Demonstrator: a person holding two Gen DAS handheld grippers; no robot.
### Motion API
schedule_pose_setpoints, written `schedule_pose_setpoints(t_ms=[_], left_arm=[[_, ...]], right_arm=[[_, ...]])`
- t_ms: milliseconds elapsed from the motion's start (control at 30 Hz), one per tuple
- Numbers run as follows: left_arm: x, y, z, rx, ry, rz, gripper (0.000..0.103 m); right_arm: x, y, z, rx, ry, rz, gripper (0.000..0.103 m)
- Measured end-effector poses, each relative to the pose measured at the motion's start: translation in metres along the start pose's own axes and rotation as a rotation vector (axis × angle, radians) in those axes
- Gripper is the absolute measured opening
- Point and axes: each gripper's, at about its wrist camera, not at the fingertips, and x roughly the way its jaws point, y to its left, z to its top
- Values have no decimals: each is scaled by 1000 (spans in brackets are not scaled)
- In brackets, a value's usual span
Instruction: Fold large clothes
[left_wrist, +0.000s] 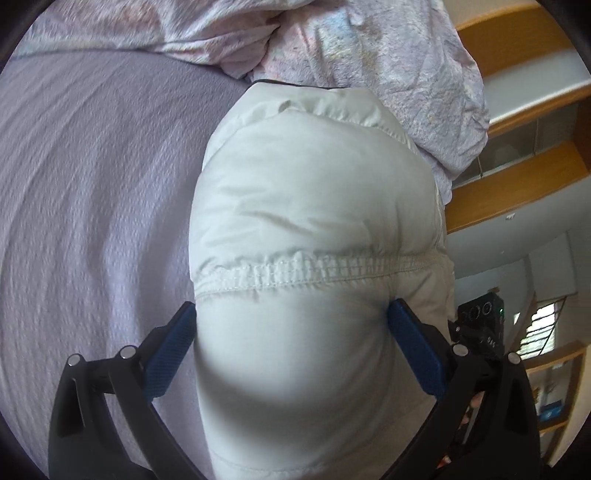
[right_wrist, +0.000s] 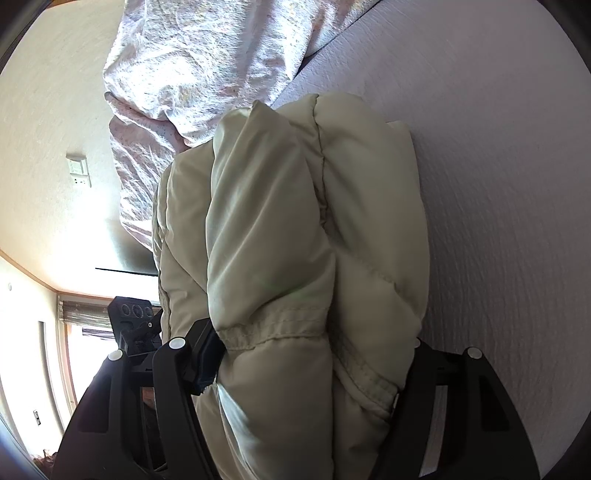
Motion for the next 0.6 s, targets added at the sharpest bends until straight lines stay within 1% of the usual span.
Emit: schedule_pose_setpoints(t_ms=[67,167,267,333,467,600], left_arm=[[-1,2,-2,-19,-4,-18,98],[-6,2,-4,-30,-5,-39,86],[-13,2,-2,-42,6,-62,77],[-18,2,-1,-44,7,-67,73],[-34,2,3,-44,-16,-66,72],[-57,7,13,-50,-63,-59,72]], right_arm=[[0,0,0,1,-1,3,67],[-1,-3,0,-2,-2,14,67],[-3,-4,-2,-3,-12,39,66],[-4,-4,-2,0,-22,67,63],[2,6,-1,-11,-28,126,60],[17,26,8,-30,-24,172,60]])
